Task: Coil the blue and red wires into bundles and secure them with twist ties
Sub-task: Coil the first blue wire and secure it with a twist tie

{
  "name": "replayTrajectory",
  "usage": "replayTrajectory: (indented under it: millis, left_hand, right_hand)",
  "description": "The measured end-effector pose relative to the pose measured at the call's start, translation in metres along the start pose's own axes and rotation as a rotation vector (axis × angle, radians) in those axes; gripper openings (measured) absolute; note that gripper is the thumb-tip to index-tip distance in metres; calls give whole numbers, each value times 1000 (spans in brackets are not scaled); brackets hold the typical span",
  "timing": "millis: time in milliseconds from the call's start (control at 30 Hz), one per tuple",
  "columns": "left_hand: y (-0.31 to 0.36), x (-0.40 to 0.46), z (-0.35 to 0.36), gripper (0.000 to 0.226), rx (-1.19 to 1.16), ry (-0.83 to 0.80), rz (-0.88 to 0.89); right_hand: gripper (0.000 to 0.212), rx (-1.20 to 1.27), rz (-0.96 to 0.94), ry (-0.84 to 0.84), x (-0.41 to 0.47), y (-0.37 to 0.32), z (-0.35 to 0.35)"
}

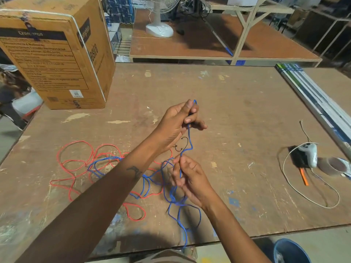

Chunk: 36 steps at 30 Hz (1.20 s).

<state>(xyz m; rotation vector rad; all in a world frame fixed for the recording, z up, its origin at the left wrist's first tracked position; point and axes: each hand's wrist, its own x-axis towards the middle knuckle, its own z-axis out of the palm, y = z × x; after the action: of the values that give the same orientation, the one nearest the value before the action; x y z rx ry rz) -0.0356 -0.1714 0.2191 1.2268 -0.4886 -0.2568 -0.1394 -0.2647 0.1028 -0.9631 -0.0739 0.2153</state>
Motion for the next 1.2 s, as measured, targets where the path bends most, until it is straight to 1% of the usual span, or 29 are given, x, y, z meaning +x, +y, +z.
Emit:
replayTrajectory:
  millis: [67, 100, 133, 167, 200, 267, 333, 400, 433, 467, 500, 567, 667, 733, 867, 933, 1000, 1067, 1200]
  left_hand:
    - [-6, 6, -4, 34, 163, 23, 72]
    - [-9, 6, -8, 34, 247, 31, 89]
    - [-14, 5, -12, 34, 331, 35, 95]
    - [-18, 2, -16, 33, 417, 40, 99]
    - [-21, -2, -19, 33, 512, 52, 109]
    - [-29, -10, -25, 32, 646, 73, 132]
    - [-33, -13, -31, 31, 689, 91, 147]
    - [-36, -14, -36, 30, 697, 115, 146]
    - [-36, -14, -39, 30, 702, 124, 144]
    - [-38, -15, -41, 31, 716, 131, 146]
    - [-39, -16, -42, 31, 733, 135, 150]
    - [-42, -20, -43, 30, 760, 146, 143]
    - [-47, -23, -40, 27, 730, 144, 88]
    - [-49, -28, -36, 28, 643, 96, 15]
    - [-51, -43, -22, 31, 310, 16, -104]
    - [-53, -46, -20, 32, 249, 10, -125]
    - [-55, -48, -24, 35, 308, 14, -127]
    - [-58, -50, -30, 35, 467, 12, -116]
    - [-65, -56, -38, 29, 839, -84, -12]
  right_hand:
    - [36, 253, 142, -104, -9, 0, 2]
    - [37, 345, 162, -134, -11, -2, 1]
    - [37, 413, 162, -133, -12, -6, 1]
    - [35, 435, 161, -91, -12, -11, 2]
    - [35, 383, 158, -7, -12, -18, 4]
    - [41, 113, 130, 178, -15, -26, 7]
    - [39, -285, 45, 279, -18, -29, 5]
    - [24, -754, -104, 313, -25, -29, 4]
    - [16, -943, -192, 341, -28, -29, 3]
    - [10, -1073, -263, 379, -30, -28, 0]
    - [6, -1150, -300, 421, -32, -28, -1]
    - [11, -1253, -280, 480, -33, -30, 0]
    - [21, -1332, -135, 423, -35, -29, 9]
    - [27, -1358, -104, 418, -34, -31, 16]
    - [39, -1252, -70, 521, -23, -40, 21]
    - [41, -1245, -19, 521, -18, -43, 20]
    - [42, -1189, 60, 519, -17, -44, 20]
    - [42, -1047, 147, 501, -18, -42, 21]
    - [43, -601, 153, 461, -22, -47, 25]
